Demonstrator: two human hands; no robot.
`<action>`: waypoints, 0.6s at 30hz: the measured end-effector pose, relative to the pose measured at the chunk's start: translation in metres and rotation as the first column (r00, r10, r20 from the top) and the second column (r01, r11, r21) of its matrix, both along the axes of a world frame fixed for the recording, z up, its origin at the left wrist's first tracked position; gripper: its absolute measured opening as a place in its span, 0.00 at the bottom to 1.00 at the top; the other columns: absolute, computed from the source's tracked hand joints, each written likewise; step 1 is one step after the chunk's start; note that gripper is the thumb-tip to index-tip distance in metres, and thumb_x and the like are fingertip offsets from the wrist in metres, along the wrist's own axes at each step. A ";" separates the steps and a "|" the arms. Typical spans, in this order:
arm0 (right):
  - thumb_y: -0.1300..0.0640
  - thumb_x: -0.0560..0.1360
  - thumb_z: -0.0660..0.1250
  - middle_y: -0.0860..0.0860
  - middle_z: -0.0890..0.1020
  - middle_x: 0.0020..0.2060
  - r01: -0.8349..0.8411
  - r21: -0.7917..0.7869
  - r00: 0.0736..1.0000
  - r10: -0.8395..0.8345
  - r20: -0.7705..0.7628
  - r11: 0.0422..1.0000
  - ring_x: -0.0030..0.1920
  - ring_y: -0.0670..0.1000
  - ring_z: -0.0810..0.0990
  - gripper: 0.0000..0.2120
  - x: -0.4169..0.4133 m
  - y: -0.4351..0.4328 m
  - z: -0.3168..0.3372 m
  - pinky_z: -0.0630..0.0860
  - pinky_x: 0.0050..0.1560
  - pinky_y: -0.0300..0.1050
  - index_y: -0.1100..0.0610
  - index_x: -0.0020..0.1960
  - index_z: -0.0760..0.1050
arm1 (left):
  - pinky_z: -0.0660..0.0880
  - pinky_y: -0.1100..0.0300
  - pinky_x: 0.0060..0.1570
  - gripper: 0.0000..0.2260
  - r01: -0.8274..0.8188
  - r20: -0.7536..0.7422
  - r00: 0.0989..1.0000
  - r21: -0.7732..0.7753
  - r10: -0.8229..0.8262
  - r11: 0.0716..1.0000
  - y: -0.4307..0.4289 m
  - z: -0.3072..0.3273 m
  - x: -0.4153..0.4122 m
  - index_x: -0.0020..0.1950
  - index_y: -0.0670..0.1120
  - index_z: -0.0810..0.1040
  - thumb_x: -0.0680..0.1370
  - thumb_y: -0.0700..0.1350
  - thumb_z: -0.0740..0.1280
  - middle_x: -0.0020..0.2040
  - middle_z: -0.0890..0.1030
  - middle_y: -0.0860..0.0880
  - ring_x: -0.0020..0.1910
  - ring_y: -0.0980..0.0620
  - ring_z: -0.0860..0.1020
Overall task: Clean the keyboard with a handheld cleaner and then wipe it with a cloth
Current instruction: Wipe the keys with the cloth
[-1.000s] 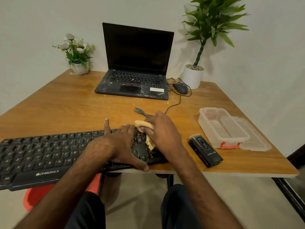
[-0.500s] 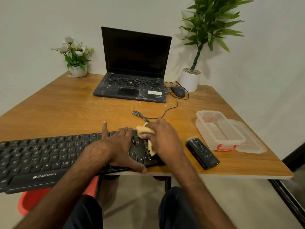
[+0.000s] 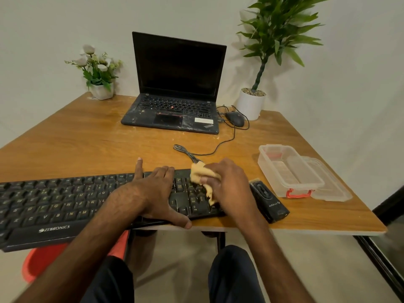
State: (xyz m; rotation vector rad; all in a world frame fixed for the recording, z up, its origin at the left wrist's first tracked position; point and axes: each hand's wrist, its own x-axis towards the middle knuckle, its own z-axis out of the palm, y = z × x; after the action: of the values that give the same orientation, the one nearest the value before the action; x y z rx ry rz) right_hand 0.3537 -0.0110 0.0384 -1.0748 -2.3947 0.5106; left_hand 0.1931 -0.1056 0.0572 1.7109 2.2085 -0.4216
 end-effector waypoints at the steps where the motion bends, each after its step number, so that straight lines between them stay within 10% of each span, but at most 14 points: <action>1: 0.52 0.78 0.68 0.46 0.74 0.51 0.040 0.006 0.999 -0.040 -0.011 0.999 0.50 0.43 0.70 0.15 -0.003 0.010 0.001 0.64 0.45 0.36 0.50 0.65 0.78 | 0.24 0.34 0.69 0.64 -0.003 0.002 1.000 0.005 0.003 1.000 -0.001 0.001 0.000 0.81 0.41 0.35 0.65 0.78 0.64 0.83 0.42 0.45 0.81 0.49 0.42; 10: 0.53 0.72 0.75 0.42 0.81 0.48 -0.221 -0.271 0.975 0.215 -0.052 0.937 0.47 0.42 0.78 0.10 0.031 -0.029 0.016 0.76 0.47 0.42 0.45 0.53 0.84 | 0.27 0.33 0.70 0.65 -0.020 0.008 1.000 -0.004 0.020 1.000 0.001 0.001 0.000 0.80 0.40 0.34 0.64 0.78 0.66 0.83 0.41 0.45 0.81 0.48 0.41; 18: 0.56 0.80 0.65 0.47 0.86 0.44 -0.207 -0.413 0.937 0.059 -0.343 0.887 0.45 0.48 0.84 0.08 0.046 0.004 0.042 0.79 0.45 0.46 0.50 0.57 0.81 | 0.27 0.32 0.70 0.65 -0.032 0.021 0.999 -0.008 0.032 0.999 0.000 0.001 0.002 0.80 0.40 0.34 0.64 0.77 0.66 0.82 0.39 0.44 0.81 0.47 0.39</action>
State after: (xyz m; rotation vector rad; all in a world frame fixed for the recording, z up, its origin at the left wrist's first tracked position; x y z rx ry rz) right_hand 0.3993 -0.0073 0.0808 -0.9103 -2.1145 1.2334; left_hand 0.1950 -0.1060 0.0578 1.6666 2.2136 -0.4019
